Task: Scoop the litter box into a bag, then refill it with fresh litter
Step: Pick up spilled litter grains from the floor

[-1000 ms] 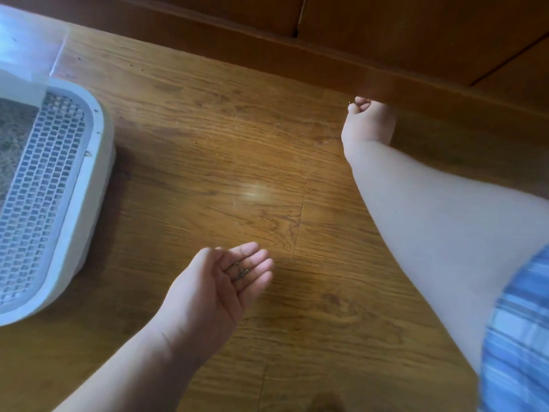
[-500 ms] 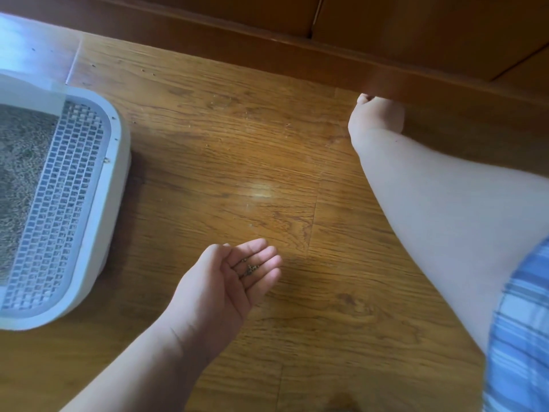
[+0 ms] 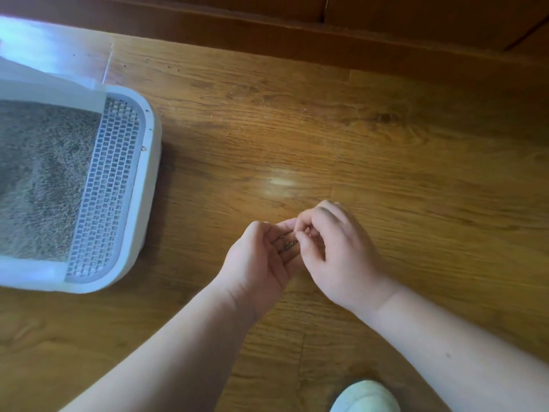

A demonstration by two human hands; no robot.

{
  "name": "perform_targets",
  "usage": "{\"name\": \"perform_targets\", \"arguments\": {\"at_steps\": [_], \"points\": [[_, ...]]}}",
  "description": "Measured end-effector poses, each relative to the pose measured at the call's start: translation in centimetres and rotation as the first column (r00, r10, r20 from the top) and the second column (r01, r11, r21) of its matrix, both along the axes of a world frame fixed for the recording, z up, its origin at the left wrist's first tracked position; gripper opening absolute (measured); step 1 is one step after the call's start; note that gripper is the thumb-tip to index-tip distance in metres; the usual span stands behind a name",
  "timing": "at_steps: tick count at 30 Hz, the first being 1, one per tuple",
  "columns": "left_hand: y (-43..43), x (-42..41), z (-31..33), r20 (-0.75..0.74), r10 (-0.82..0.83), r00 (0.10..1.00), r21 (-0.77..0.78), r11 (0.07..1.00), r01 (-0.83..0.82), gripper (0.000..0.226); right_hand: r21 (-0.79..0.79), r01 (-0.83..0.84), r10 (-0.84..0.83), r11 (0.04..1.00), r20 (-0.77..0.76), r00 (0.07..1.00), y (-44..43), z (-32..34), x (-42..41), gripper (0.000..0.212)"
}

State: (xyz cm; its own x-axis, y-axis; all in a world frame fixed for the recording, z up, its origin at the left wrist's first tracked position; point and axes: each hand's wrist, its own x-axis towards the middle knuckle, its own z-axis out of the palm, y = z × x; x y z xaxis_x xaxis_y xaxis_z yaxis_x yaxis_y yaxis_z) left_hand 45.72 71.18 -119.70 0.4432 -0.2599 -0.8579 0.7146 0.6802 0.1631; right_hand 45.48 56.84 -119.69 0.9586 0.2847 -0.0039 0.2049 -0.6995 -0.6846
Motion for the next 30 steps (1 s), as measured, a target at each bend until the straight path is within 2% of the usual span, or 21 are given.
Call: {"name": "perform_targets", "arguments": {"at_steps": [4, 7, 14, 18, 24, 26, 30], "points": [[-0.8, 0.3, -0.2, -0.020, -0.027, 0.999, 0.047, 0.999, 0.027, 0.046, -0.134, -0.112, 0.114, 0.985, 0.007, 0.993, -0.5, -0.1, -0.5, 0.012], [-1.2, 0.5, -0.4, -0.026, -0.031, 0.999, 0.059, 0.998, 0.032, 0.045, -0.129, -0.146, 0.146, 0.981, -0.007, 0.989, -1.1, -0.2, -0.2, 0.013], [-0.5, 1.4, 0.2, -0.017, -0.007, 1.000, 0.036, 0.999, 0.008, 0.046, -0.001, 0.053, -0.053, 0.999, 0.029, 0.998, -1.0, -0.6, 2.3, 0.016], [1.1, 1.7, 0.0, -0.060, 0.063, 0.996, 0.082, 0.995, -0.058, 0.044, -0.025, 0.213, -0.213, 0.977, -0.004, 0.977, -0.9, -1.9, 6.3, 0.011], [2.6, 0.8, -0.4, -0.089, 0.122, 0.989, 0.068, 0.991, -0.117, 0.045, -0.072, 0.425, -0.428, 0.902, -0.027, 0.904, -0.4, -4.1, 16.2, 0.014], [2.8, 0.4, -0.3, -0.077, 0.127, 0.989, 0.062, 0.991, -0.123, 0.045, -0.099, 0.449, -0.455, 0.888, -0.053, 0.889, 0.0, -4.5, 18.5, 0.012], [3.1, -0.2, 0.1, -0.059, 0.130, 0.990, 0.069, 0.990, -0.126, 0.047, -0.164, 0.392, -0.407, 0.905, -0.074, 0.910, 0.8, -5.3, 20.0, 0.008]]}}
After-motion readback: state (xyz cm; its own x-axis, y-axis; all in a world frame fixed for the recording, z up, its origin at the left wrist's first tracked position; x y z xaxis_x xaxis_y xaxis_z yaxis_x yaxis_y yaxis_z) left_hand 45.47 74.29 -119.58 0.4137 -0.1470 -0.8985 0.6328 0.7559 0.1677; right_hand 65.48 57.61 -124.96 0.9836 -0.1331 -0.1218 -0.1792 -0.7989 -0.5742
